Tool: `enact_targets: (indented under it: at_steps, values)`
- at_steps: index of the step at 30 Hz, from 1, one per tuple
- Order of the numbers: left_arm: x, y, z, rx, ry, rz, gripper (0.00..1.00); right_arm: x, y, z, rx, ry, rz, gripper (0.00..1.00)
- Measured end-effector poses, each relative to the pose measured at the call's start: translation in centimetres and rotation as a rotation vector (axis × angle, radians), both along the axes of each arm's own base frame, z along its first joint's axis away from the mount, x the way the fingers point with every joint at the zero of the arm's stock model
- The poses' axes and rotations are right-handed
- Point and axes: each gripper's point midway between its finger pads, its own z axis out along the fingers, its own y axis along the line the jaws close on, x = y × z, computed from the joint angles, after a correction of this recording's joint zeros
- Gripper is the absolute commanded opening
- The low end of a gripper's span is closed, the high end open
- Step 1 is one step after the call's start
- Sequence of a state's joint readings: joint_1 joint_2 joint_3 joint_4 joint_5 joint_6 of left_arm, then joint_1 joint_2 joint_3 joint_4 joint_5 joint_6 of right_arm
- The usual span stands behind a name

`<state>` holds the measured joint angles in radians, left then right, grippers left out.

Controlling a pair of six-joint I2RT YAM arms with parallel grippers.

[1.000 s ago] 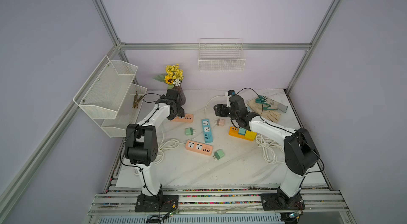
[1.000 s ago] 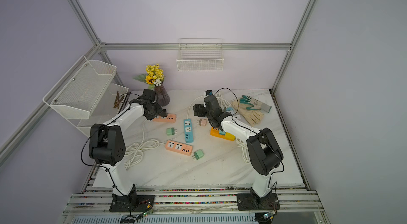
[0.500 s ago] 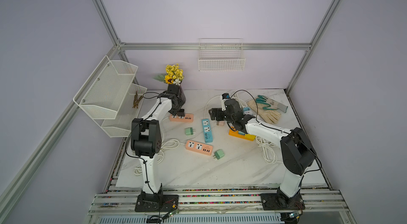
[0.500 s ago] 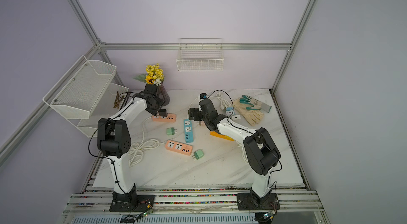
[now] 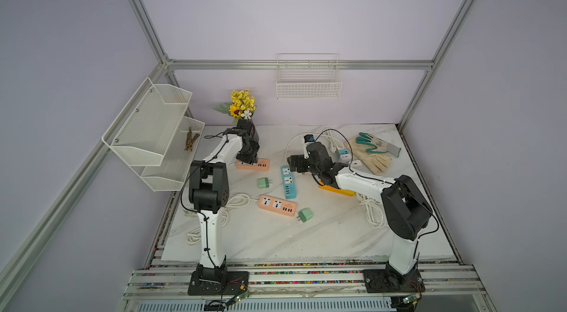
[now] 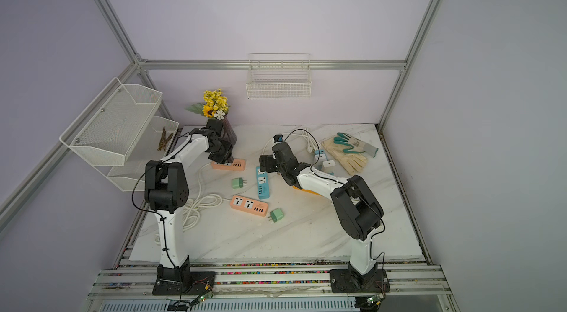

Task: Pull the plug off the socket
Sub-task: Remove the plug from the socket.

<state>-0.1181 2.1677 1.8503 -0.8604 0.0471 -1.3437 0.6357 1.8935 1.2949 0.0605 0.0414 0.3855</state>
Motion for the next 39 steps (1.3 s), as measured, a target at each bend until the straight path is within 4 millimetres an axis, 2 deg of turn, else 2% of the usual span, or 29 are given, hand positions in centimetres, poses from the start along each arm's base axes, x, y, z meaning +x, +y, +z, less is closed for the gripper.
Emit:
enact_targets:
  at_steps: [2,7,12,17,18,20,25,28,33,39]
  values:
    - [-0.1,-0.2,0.0,-0.014,0.007,0.009,0.35,-0.2,0.6,-0.5,0.015,0.012,0.03,0.92]
    - [-0.6,-0.6,0.4,-0.045,0.025,0.012,0.23,-0.5,3.2,-1.2,0.069,0.025,0.135,0.87]
    - [-0.9,-0.5,0.4,-0.067,0.032,0.009,0.14,-0.1,7.5,-1.5,0.138,0.018,0.261,0.81]
    - [-1.1,-0.6,0.4,-0.082,0.035,0.002,0.05,0.9,11.5,-2.1,0.205,0.023,0.358,0.68]
    - [-1.1,-0.6,0.5,-0.084,0.036,-0.002,0.04,1.0,12.1,-2.3,0.218,0.029,0.372,0.67]
    - [-1.1,-0.6,0.5,-0.091,0.037,-0.011,0.02,1.0,13.2,-2.7,0.247,0.046,0.406,0.57]
    - [-1.3,-0.7,0.5,-0.1,0.041,-0.026,0.01,0.9,14.7,-4.0,0.319,0.112,0.442,0.34]
    - [-1.5,-0.9,0.5,-0.101,0.043,-0.042,0.01,1.2,15.4,-4.9,0.352,0.149,0.445,0.27]
    - [-1.7,-1.0,0.4,-0.108,0.046,-0.055,0.02,1.8,16.4,-7.0,0.39,0.21,0.438,0.2]
    - [-1.9,-1.3,0.4,-0.116,0.048,-0.074,0.02,3.2,17.1,-7.4,0.41,0.221,0.399,0.17]
